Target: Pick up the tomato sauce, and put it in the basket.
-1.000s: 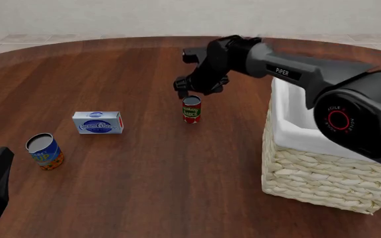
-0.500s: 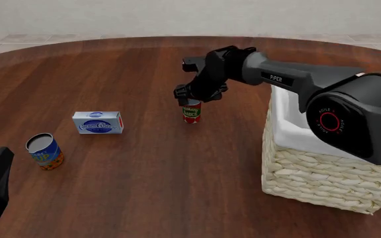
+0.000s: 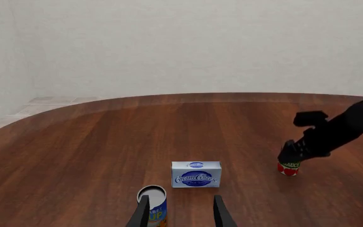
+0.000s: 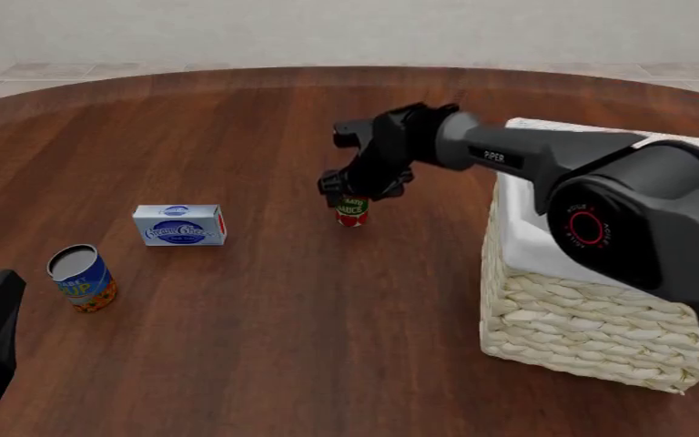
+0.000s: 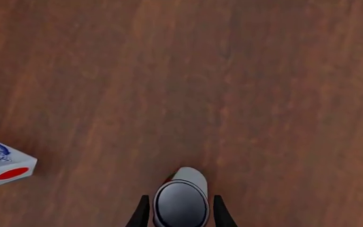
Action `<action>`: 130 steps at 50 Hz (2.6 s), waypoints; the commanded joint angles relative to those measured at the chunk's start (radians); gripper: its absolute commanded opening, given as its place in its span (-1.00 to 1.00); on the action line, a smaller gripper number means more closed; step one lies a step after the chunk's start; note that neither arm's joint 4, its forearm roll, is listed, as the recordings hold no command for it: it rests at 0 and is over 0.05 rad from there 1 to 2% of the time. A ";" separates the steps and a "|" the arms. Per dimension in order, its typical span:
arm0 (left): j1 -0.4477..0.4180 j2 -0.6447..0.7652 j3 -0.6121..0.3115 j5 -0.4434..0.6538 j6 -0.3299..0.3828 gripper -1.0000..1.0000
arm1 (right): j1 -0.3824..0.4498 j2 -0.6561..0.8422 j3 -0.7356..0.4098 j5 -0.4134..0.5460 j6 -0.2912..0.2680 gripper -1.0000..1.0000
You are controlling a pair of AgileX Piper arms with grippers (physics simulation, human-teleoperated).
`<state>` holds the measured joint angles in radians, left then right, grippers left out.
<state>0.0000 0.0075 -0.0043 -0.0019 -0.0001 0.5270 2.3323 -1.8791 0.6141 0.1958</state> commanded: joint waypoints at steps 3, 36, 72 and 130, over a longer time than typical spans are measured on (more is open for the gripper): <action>0.000 0.000 0.000 0.000 0.000 1.00 | 0.002 0.020 0.016 -0.024 0.006 1.00; 0.000 0.000 0.000 0.000 0.000 1.00 | 0.020 -0.122 0.075 0.005 -0.055 -1.00; 0.000 0.000 0.000 0.000 0.000 1.00 | 0.022 -0.316 0.107 0.110 -0.100 -1.00; 0.000 0.000 0.000 0.000 0.000 1.00 | 0.023 -0.676 0.218 0.199 -0.111 -1.00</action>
<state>0.0000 0.0075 -0.0043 -0.0019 -0.0001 0.5536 1.7223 -1.6822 0.7999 0.0686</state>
